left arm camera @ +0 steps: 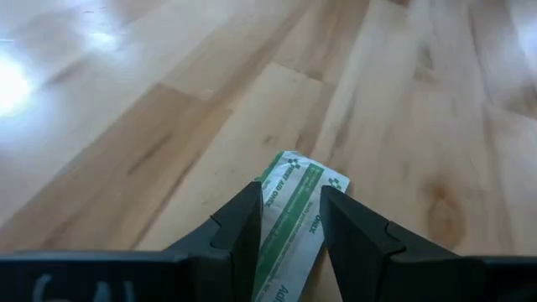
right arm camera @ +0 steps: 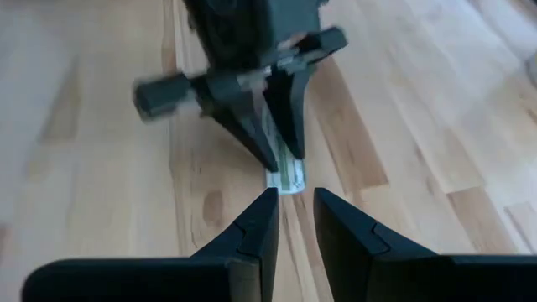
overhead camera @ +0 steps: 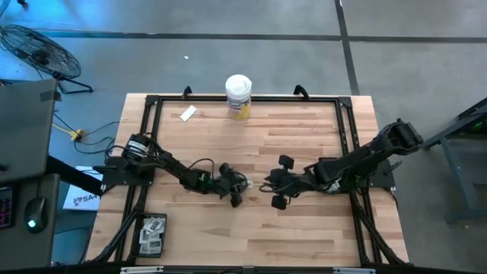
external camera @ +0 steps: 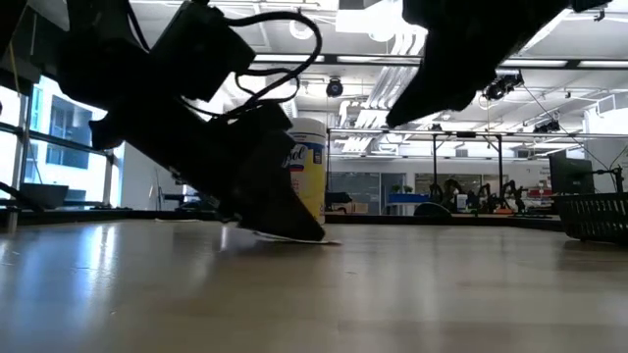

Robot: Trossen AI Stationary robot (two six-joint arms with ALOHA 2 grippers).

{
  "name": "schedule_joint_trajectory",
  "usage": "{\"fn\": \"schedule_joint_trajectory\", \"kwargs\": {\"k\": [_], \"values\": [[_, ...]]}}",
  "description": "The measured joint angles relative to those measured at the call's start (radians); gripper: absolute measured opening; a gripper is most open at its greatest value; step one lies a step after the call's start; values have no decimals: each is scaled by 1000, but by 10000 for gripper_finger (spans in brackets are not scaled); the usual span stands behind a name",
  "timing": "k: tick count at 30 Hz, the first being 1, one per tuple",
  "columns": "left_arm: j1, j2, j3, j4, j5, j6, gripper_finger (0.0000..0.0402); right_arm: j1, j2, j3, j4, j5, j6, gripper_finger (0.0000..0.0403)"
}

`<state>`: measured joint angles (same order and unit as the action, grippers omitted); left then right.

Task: Pick & Place First Aid Supplies
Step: Put the white bandage pad into the right black bin

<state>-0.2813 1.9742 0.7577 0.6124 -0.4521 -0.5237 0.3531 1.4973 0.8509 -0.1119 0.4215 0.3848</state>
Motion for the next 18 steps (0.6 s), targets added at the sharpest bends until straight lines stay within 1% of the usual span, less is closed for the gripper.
{"fn": "schedule_joint_trajectory", "kwargs": {"k": [4, 6, 9, 13, 18], "values": [[-1, -10, -2, 5, 40, 37, 122, 1, 71, 0, 19, -13, -27, 71], [-12, -48, -16, -30, 53, 44, 122, 1, 106, 0, 41, -13, -27, 71], [-35, -122, -31, -116, 45, 54, 122, 1, 150, 0, 74, -12, -28, 71], [-83, -248, -69, -270, -75, 47, 122, -3, 194, 0, 172, -14, -45, 71], [-174, -391, -125, -419, -223, -15, 122, -25, 263, 24, 308, -95, -109, 81]]}}
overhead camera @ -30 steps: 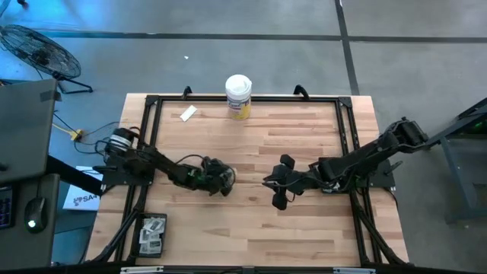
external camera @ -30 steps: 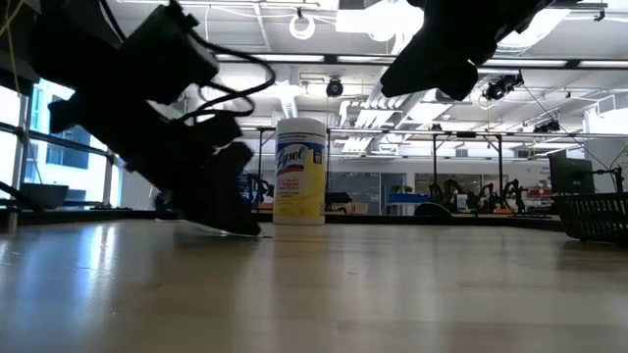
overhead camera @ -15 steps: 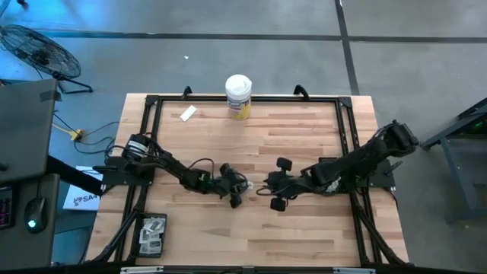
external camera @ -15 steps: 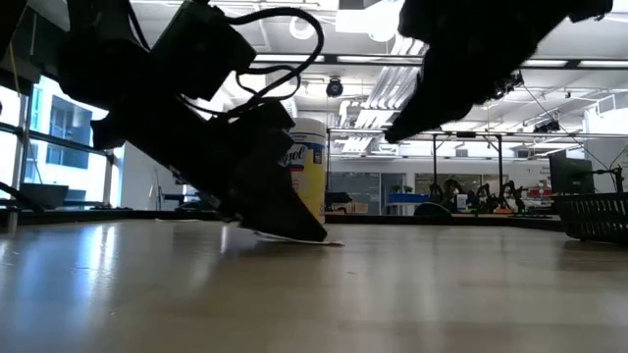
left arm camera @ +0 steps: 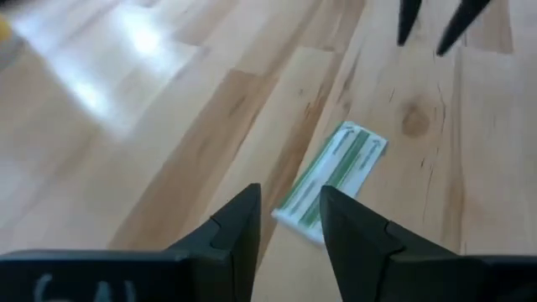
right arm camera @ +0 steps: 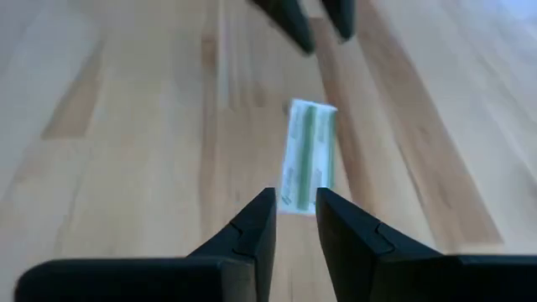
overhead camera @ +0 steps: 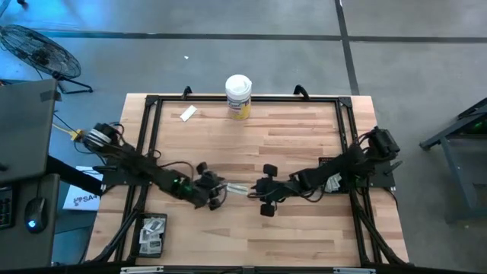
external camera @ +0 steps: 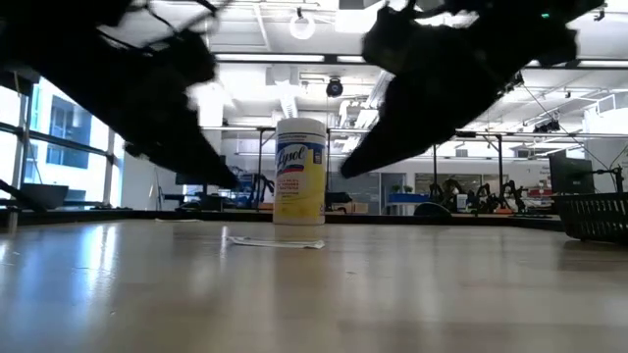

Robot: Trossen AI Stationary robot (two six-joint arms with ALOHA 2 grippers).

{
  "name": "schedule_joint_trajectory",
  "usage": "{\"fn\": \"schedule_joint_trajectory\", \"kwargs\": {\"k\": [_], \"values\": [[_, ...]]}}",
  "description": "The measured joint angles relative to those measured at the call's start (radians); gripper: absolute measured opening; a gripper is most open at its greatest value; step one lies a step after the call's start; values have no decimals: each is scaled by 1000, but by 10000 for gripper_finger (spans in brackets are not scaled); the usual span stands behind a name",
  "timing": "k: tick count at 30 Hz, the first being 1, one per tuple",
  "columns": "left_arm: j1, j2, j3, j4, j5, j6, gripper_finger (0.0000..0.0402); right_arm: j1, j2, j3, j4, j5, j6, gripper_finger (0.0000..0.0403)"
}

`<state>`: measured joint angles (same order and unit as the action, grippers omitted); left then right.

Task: Pick & Place First Aid Supplies
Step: Put the white bandage pad into the right black bin

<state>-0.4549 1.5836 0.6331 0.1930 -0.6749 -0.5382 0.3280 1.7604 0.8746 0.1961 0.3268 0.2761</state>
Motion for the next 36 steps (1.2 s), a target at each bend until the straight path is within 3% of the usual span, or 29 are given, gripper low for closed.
{"fn": "schedule_joint_trajectory", "kwargs": {"k": [7, 12, 16, 26, 30, 36], "values": [[-135, -149, -48, -225, -151, -132, 122, -45, 128, 160, -3, -2, -48, 128], [-189, -178, -52, -339, -211, -224, 122, -84, 233, 303, -41, -9, -57, 142], [-196, -181, -56, -382, -202, -251, 122, -60, 317, 416, -61, 19, -78, 139], [-193, -180, -53, -408, -199, -307, 122, 30, 518, 683, -241, 356, 35, 129], [-193, -180, -53, -406, -197, -307, 122, 35, 550, 714, -301, 402, 108, 129], [-193, -180, -53, -404, -196, -306, 122, 23, 550, 685, -310, 351, 216, 129]]}}
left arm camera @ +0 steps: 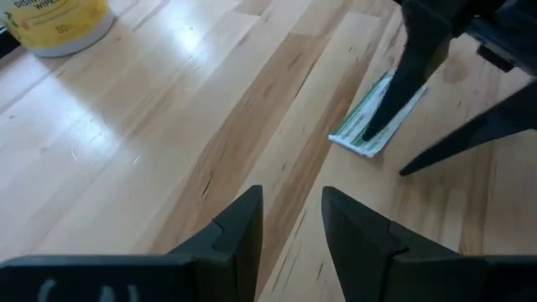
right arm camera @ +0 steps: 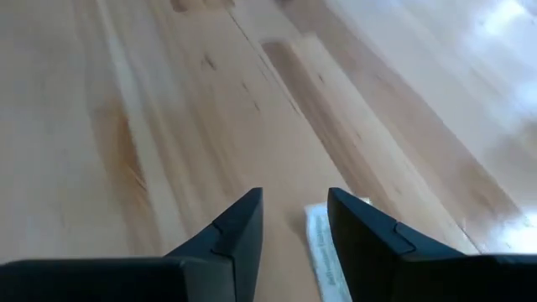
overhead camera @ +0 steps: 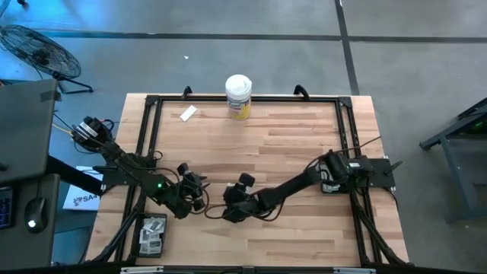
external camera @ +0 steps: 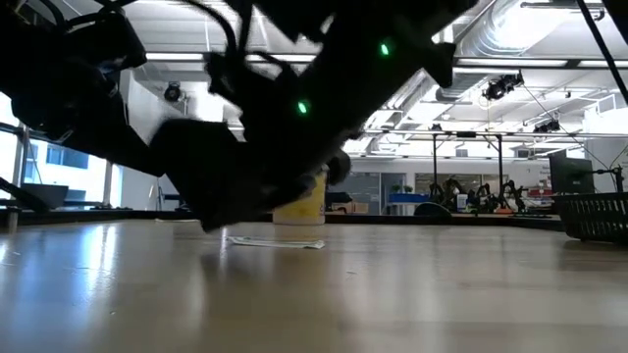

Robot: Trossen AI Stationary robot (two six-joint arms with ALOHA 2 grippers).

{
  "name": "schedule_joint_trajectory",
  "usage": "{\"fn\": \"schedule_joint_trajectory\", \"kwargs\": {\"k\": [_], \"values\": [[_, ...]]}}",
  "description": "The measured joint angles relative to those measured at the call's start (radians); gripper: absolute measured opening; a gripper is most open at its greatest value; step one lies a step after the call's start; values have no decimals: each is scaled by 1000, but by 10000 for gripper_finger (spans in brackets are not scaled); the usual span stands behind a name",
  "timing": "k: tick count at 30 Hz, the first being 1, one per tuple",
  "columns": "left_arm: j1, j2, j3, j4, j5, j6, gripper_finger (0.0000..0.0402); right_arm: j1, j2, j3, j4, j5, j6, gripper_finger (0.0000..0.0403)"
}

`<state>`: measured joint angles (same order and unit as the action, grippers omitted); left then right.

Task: Pick & Place First Aid Supplies
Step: Put the white bandage pad into the right black bin

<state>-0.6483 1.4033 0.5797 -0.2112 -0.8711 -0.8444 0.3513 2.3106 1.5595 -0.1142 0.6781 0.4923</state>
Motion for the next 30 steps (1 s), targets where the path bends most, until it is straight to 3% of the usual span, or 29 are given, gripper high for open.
{"fn": "schedule_joint_trajectory", "kwargs": {"k": [15, 27, 30], "values": [[0, 0, 0, 2, -2, -2, 122, -39, -1, -19, -55, -37, 88, 121], [0, 0, 0, 2, -2, -2, 122, -79, -5, -16, -102, -101, 95, 11], [0, 0, 0, 2, -2, -2, 122, -80, -5, -17, -101, -97, 81, 6]]}}
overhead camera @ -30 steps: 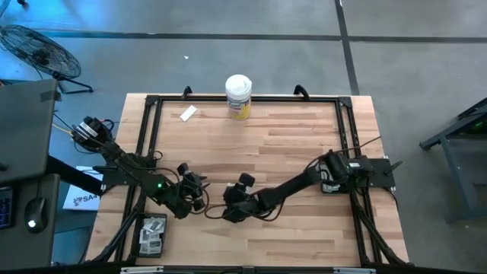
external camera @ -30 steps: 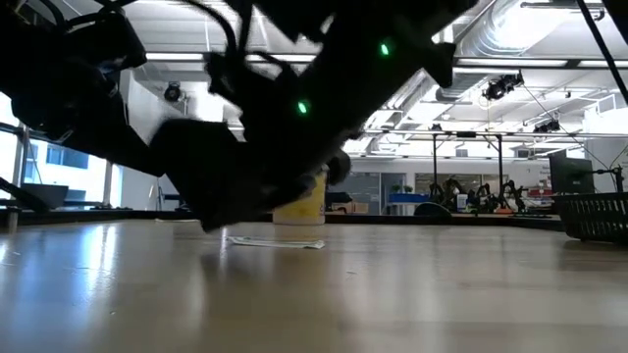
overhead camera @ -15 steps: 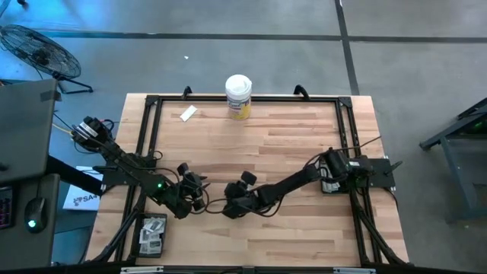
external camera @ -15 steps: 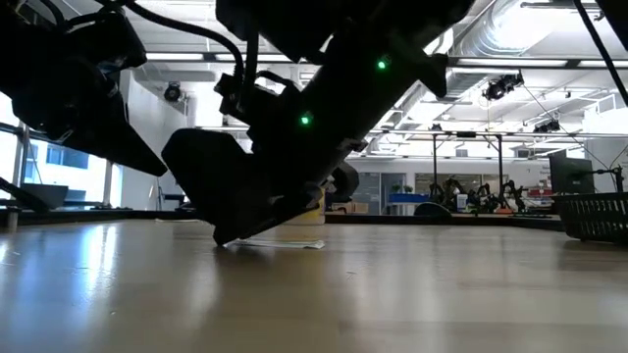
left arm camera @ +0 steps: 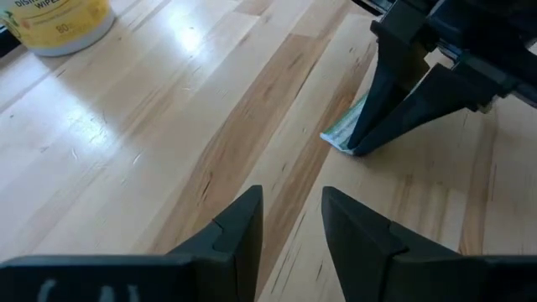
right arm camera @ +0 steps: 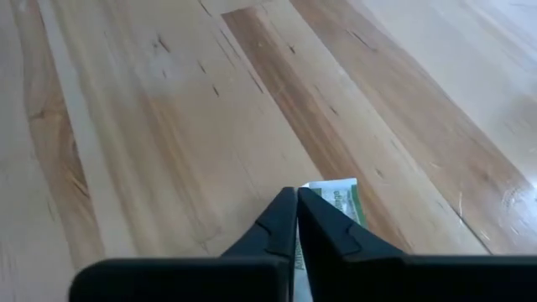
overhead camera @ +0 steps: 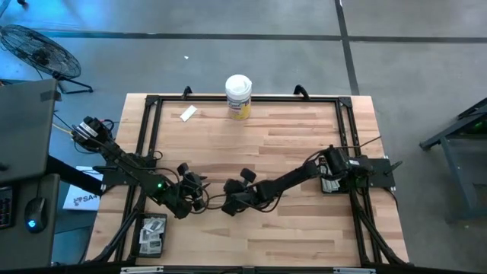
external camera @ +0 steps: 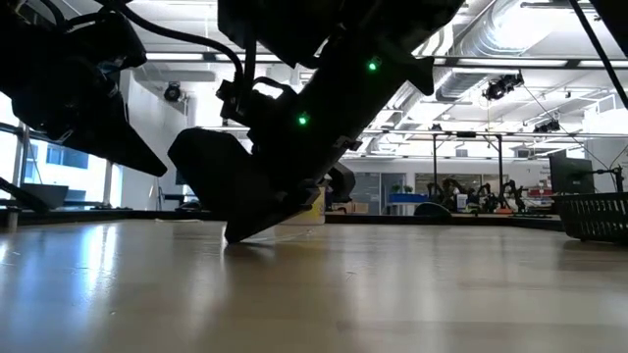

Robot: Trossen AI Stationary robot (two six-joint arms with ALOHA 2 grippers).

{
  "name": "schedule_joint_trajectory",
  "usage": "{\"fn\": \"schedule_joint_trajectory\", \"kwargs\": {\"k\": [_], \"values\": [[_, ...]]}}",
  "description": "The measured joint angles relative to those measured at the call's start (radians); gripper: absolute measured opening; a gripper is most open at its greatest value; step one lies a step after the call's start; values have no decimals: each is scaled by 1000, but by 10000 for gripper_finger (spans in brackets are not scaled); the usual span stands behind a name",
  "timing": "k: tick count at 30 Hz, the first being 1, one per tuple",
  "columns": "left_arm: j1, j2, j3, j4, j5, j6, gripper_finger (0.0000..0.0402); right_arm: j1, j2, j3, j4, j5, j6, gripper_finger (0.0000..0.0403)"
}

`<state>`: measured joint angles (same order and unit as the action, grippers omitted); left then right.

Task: Pick & Place First Aid Supplies
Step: Put the white bandage pad into the right black bin

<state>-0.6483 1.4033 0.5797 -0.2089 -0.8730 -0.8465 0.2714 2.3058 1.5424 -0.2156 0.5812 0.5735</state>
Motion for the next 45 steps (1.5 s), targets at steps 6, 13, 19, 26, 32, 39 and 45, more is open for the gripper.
{"fn": "schedule_joint_trajectory", "kwargs": {"k": [6, 13, 19, 26, 32, 39, 45], "values": [[0, 0, 0, -2, 0, 0, 122, 9, -37, -7, -23, -31, -10, 2], [0, 0, 2, 0, 1, 0, 122, 23, -161, -3, -58, -128, -51, 1], [0, 0, 2, -3, 1, 0, 122, 31, -305, -4, -265, -82, -26, 1], [0, 0, 2, -3, 7, 0, 122, 106, -461, -3, -760, 194, 266, 1], [0, 0, 2, -1, 1, 0, 122, 221, -526, -3, -1268, 310, 778, 1], [0, 0, 1, 0, -1, 3, 122, 276, -582, -125, -1308, 222, 926, 0], [0, 0, 1, -3, -16, 13, 122, 263, -744, -408, -1312, 43, 1084, 0]]}}
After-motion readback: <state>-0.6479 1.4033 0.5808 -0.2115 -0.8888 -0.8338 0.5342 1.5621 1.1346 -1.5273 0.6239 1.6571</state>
